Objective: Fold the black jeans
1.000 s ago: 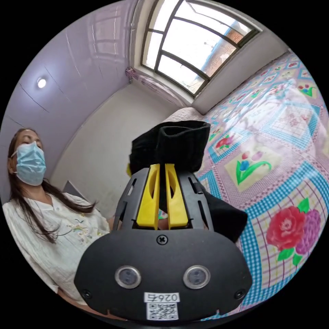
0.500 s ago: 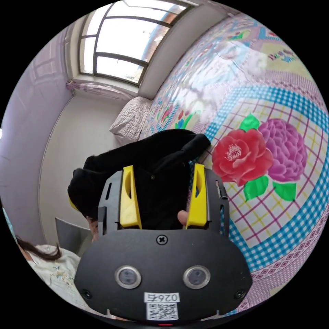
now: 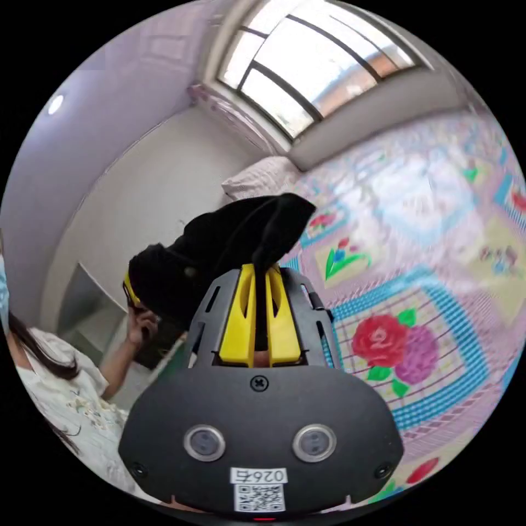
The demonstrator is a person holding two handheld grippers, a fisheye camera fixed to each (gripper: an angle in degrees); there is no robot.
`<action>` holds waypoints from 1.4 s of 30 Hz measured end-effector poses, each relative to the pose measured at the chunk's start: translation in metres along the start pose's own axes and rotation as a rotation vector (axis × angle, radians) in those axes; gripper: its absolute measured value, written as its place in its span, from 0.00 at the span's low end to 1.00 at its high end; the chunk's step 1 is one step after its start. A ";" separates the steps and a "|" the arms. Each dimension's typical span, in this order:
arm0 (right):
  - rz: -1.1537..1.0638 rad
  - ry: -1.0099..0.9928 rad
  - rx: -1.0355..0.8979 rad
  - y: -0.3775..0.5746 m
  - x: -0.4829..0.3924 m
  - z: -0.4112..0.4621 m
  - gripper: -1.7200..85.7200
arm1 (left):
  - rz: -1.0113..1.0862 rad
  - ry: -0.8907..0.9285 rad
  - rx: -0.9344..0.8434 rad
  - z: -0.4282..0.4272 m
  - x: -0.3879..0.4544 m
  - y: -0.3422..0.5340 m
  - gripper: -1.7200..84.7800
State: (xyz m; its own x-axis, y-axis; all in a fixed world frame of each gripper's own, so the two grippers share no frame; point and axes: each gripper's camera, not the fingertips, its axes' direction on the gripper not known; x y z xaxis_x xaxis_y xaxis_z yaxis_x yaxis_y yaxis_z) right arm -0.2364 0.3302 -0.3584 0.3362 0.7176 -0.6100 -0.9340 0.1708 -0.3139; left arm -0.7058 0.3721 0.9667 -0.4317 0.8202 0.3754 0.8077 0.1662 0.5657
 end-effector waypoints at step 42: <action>-0.630 0.815 0.529 -0.044 -0.328 0.019 0.01 | 0.468 -0.368 -0.239 0.279 0.135 -0.201 0.06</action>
State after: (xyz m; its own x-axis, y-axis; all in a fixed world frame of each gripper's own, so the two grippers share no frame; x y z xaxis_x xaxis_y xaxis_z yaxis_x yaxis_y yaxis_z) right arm -0.3081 0.0999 -0.1310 0.5584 -0.2103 -0.8025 -0.4423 0.7429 -0.5025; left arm -0.8146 0.6021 0.6989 0.1453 0.9177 0.3699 0.7473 -0.3468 0.5668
